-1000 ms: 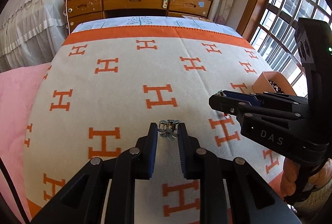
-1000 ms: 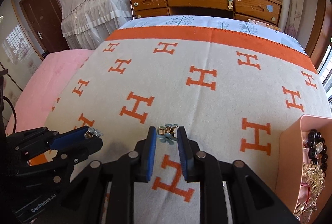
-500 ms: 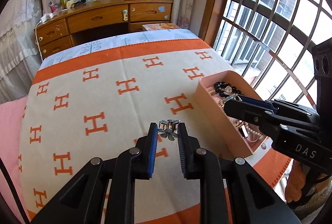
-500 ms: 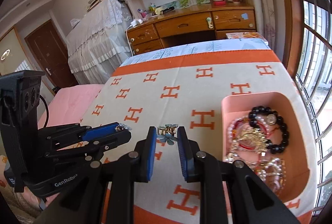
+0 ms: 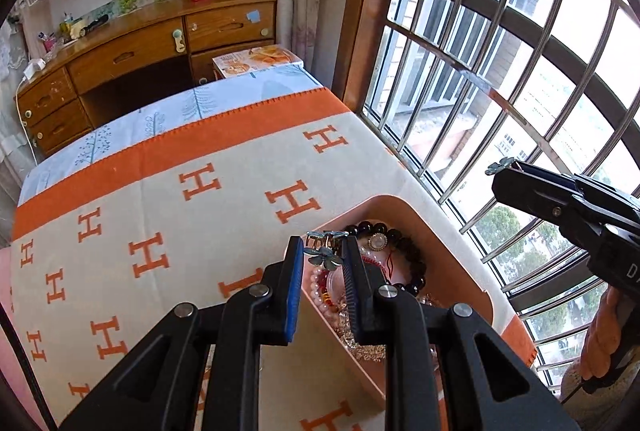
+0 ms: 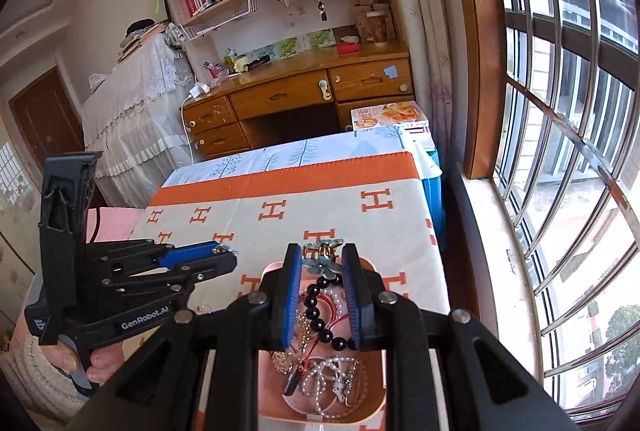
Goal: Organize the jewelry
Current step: 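Carry both blue flower earrings into the tray and open both tools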
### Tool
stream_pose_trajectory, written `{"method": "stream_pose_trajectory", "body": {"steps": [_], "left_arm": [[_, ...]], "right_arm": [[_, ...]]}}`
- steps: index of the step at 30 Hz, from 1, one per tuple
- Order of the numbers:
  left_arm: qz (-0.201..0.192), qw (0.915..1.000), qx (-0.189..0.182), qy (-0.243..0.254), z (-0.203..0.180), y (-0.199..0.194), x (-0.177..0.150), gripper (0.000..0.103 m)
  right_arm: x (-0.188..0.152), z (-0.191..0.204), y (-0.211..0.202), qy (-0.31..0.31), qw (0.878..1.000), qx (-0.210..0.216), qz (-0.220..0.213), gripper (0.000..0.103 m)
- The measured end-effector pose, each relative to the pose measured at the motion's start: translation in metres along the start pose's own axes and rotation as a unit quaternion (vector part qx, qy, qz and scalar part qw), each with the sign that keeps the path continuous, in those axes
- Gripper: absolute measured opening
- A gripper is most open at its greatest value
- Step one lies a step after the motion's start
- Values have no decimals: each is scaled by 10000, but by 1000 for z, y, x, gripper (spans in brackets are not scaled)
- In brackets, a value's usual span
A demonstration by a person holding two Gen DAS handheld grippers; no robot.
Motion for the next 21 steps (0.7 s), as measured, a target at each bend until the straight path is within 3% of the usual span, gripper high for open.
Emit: {"method": "stream_pose_trajectory", "body": {"steps": [5,10,13,15,21], "left_arm": [[406,9989,76,207,-16,43,-11,17],[549,9978,183,309,-15,58,-18,18],[495,9981,218,289,-12,55,-17,30],[429,9985,210,261,-10,52,-15,48],[223,9994,246,121,-2,31,-9,50]], "right_arm": [[-25,-17,39,209,9978,77,617,21],[-44,-24,60,402,9937,265,1011,21],[-47,-25,62,527,9922,405,1055,21],[-46,-26,61,577,9921,410,1034,22],[-44,-23,53,639,9926,461,927,22]]}}
Point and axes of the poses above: each gripper's, at about its wrist camera, not at the fingertips, and y roughly the way its jaws point, z to its left, x to its top, the point moved 9 cm from there along y, roughly the way its jaws point, and after that the axes turned 4 degrees about x, right-handed, at the moved point
